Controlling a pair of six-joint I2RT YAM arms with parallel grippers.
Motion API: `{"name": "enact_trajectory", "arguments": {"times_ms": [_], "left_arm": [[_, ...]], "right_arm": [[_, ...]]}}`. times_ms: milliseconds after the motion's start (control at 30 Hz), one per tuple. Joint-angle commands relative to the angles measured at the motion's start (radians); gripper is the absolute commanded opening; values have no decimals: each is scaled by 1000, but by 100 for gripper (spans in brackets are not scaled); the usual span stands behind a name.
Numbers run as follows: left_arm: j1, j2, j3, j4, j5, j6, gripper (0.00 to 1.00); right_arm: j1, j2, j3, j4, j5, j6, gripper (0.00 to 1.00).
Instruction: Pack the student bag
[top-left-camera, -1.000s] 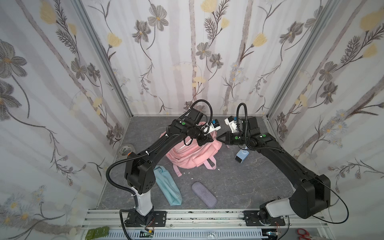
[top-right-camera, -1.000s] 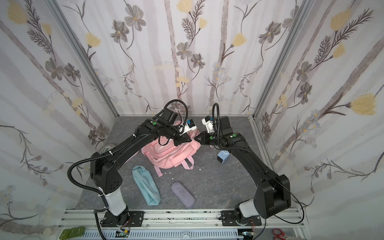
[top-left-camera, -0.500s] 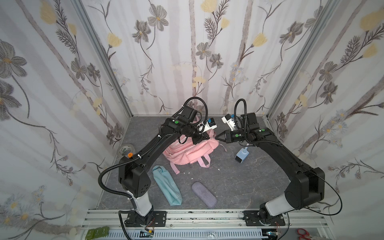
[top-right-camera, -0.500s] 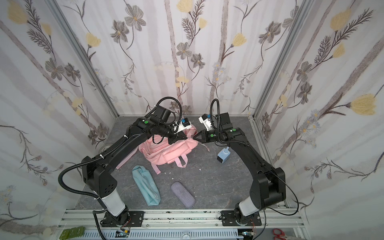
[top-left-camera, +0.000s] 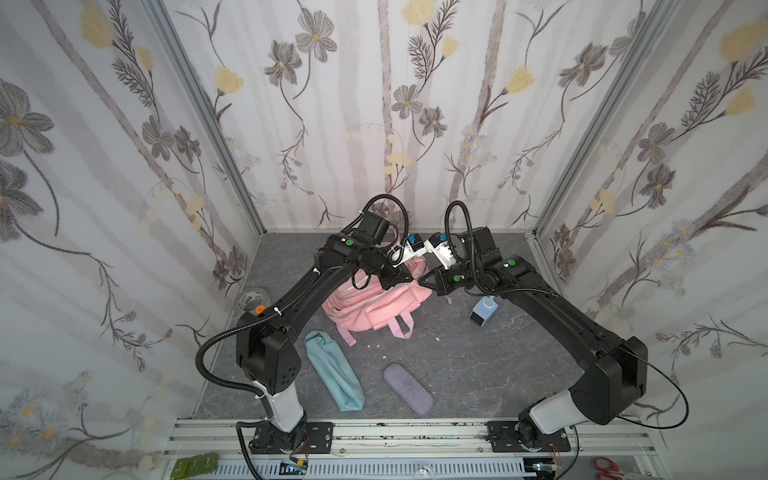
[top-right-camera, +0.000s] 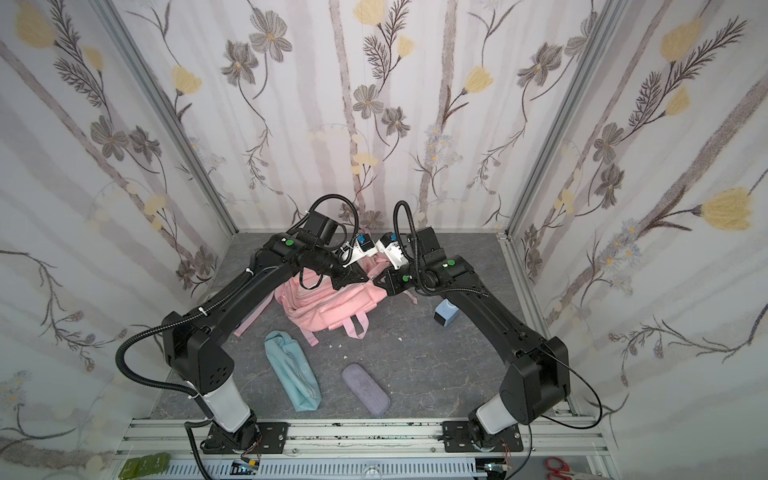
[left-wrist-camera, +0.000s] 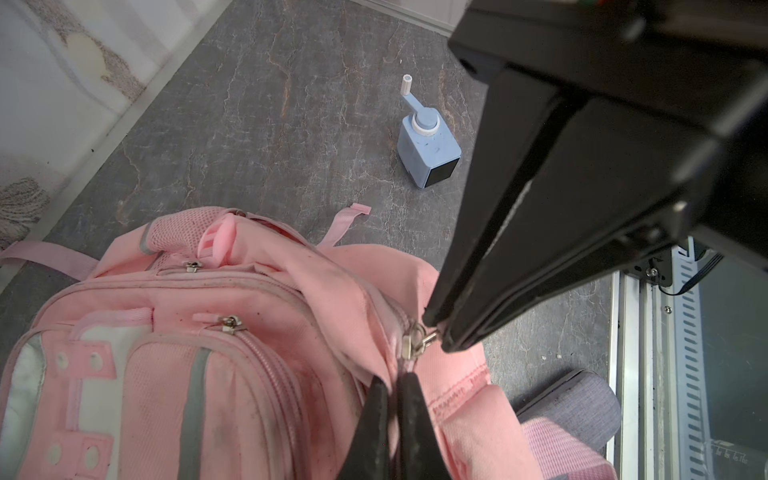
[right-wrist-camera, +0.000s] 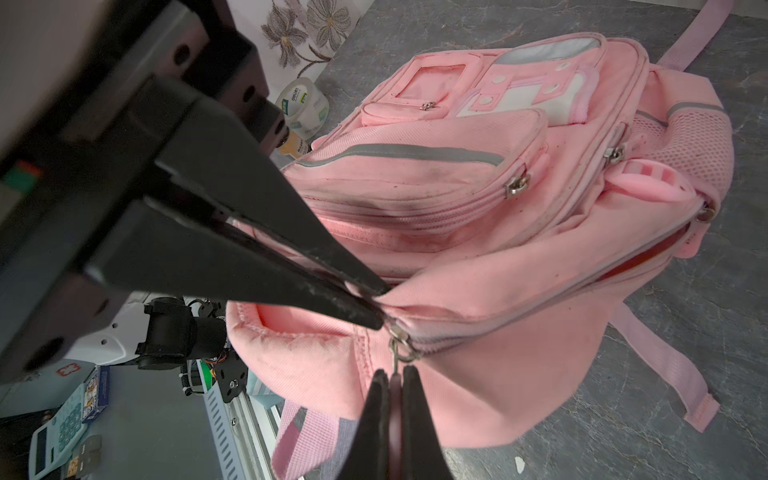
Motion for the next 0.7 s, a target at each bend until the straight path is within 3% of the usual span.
{"name": "enact_trajectory", "arguments": {"times_ms": [0,100,200,333,500,667], "left_arm": [[5,-8,15,101,22,-51,0],[13,-20,6,144,40,-101,0],[13,-34,-9,149,65,-84,0],[17,-47,-34,121,47,-45,0],[26,-52,-47,101,59,-22,0],[29,-62,-38,95,107,0,0]], "right_arm": [[-9,-8,3,47,-31,-33,0],[9,-4,10,89,-81,-20,0],[4,0,3,103,-42,-1,0],[-70,-21,-49,145,-18,49,0],[-198,-12,-121,106,16,20,0],[-220,31,-125,89,28,-33,0]]}}
